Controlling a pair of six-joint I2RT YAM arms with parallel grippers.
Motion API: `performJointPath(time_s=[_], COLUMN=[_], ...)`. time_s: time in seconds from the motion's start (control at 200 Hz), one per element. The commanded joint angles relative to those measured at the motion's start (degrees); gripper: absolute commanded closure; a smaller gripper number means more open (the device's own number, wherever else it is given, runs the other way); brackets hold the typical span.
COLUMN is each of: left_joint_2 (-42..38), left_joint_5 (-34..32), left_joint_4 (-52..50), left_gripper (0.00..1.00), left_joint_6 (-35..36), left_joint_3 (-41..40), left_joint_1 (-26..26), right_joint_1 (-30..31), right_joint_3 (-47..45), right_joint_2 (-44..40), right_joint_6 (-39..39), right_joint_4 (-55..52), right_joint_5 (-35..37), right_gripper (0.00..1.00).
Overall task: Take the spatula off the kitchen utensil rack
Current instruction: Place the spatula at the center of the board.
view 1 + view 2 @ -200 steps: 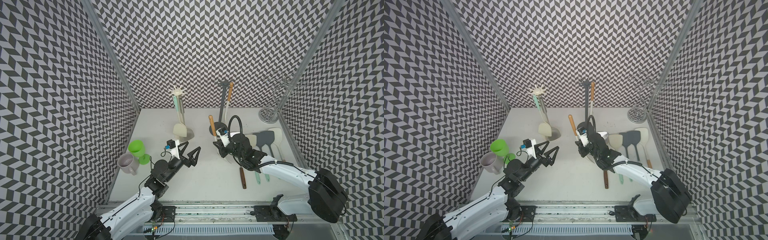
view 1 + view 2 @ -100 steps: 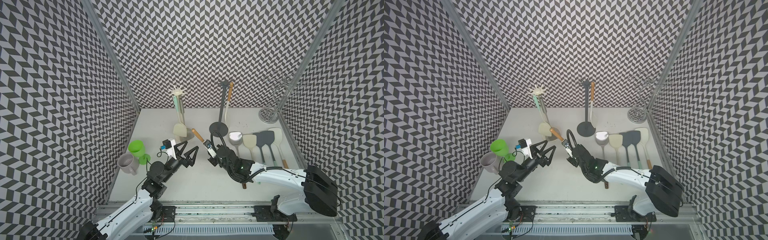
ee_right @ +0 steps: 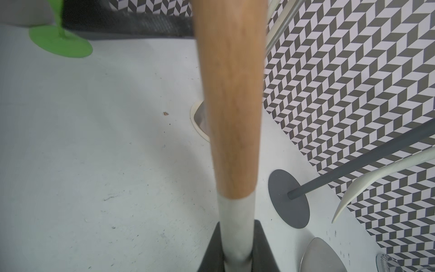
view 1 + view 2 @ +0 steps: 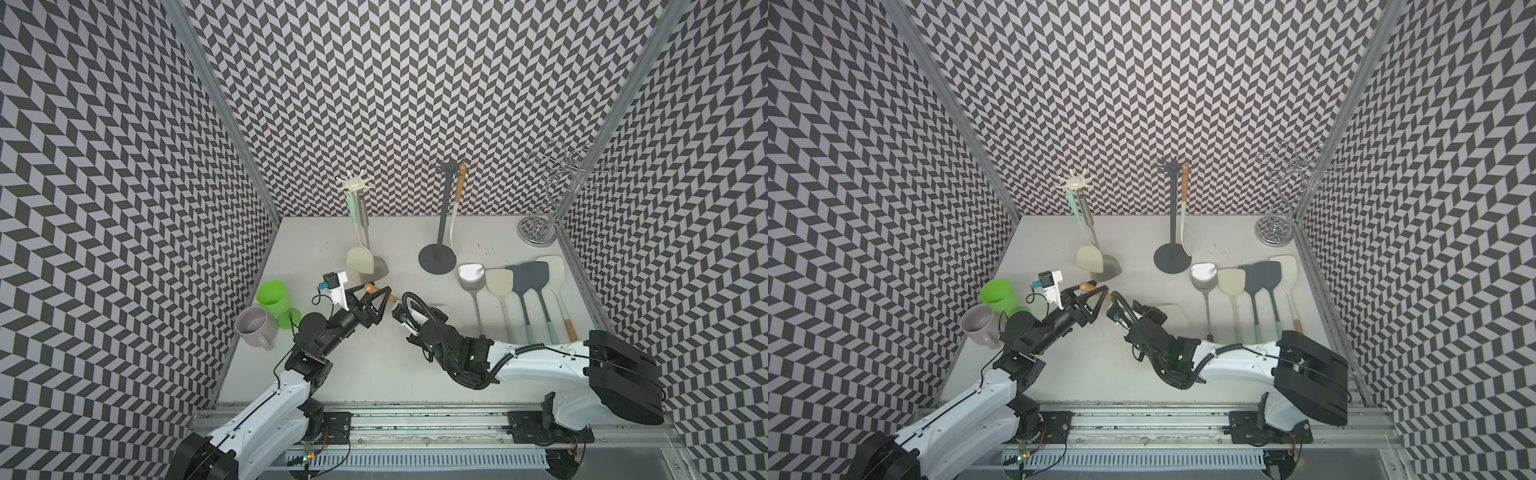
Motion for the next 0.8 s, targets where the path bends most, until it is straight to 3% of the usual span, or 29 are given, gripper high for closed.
performJointPath(time_s=[0.0,0.2,0.295,0.426,0.481,0.596,0.701,0.791], left_joint_2=[0.5,1.1,1.3,1.2,1.0,0.1,0.0,0.3], left_joint_5=[1.8,1.5,1.5,1.2,1.1,0.5,-0.1,-0.1], left_joint_4=[2.4,2.0,2.0,2.6,3.0,3.3,3.8,4.5], left_gripper=[0.27,0.86,1.0,1.0,1.0,1.0,1.0,1.0], left_joint_6=[-0.6,-0.3,-0.1,0.3,0.5,1.2,1.4,1.3], left_joint_3=[-0.4,-0.2,-0.1,-0.7,-0.9,-1.6,-2.1,-2.4], left_joint_1=[0.5,0.6,0.6,0.6,0.6,0.6,0.6,0.6], right_joint_1=[0.5,0.5,0.5,0.4,0.4,0.4,0.1,-0.3], right_joint_3=[1.2,1.1,1.0,1.0,0.8,0.7,1.2,2.1], right_joint_2=[1.6,2.3,2.7,2.7,2.5,1.6,-0.3,-2.1], right_joint_6=[-2.2,-0.7,0.3,3.3,5.1,9.2,14.6,19.9], right_joint_4=[6.5,8.9,8.9,7.5,6.7,4.9,1.2,-3.3], right_joint_5=[4.6,4.4,4.4,3.3,2.1,-0.1,-4.1,-7.8], right_gripper=[1.0,1.0,1.0,0.99,0.81,0.53,0.34,0.24])
